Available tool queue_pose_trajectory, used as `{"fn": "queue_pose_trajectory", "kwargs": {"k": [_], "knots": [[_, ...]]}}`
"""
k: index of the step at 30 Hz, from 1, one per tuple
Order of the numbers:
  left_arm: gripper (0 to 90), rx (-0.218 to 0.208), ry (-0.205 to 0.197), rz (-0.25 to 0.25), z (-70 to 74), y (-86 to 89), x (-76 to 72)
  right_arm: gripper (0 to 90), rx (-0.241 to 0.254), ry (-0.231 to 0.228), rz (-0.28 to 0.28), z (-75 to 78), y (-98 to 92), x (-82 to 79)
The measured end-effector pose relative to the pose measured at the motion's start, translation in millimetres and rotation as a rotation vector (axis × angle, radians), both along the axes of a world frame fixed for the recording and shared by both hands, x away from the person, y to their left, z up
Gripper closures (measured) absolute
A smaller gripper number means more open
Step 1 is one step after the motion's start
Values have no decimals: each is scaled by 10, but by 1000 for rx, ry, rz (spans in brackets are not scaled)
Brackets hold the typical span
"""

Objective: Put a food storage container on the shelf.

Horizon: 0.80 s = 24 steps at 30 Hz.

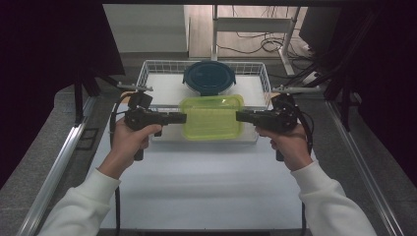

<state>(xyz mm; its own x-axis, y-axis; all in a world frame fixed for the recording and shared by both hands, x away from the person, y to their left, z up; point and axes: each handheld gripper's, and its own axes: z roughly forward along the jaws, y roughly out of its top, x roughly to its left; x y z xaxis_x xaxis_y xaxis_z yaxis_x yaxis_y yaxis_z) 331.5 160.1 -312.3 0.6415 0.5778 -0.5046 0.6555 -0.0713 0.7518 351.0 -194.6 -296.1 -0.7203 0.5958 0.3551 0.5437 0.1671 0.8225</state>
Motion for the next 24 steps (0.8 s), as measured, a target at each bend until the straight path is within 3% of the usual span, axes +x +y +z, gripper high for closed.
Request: {"fn": "queue_pose_trajectory", "kwargs": {"k": [8, 12, 24], "knots": [[803, -1, -16, 4, 199, 19, 105, 778, 9, -12, -4, 165, 12, 84], [803, -16, -3, -7, 285, 43, 185, 778, 11, -22, -9, 260, 23, 124], [803, 1, -28, -12, 612, 93, 439, 782, 21, -48, -23, 542, 72, 328]]}}
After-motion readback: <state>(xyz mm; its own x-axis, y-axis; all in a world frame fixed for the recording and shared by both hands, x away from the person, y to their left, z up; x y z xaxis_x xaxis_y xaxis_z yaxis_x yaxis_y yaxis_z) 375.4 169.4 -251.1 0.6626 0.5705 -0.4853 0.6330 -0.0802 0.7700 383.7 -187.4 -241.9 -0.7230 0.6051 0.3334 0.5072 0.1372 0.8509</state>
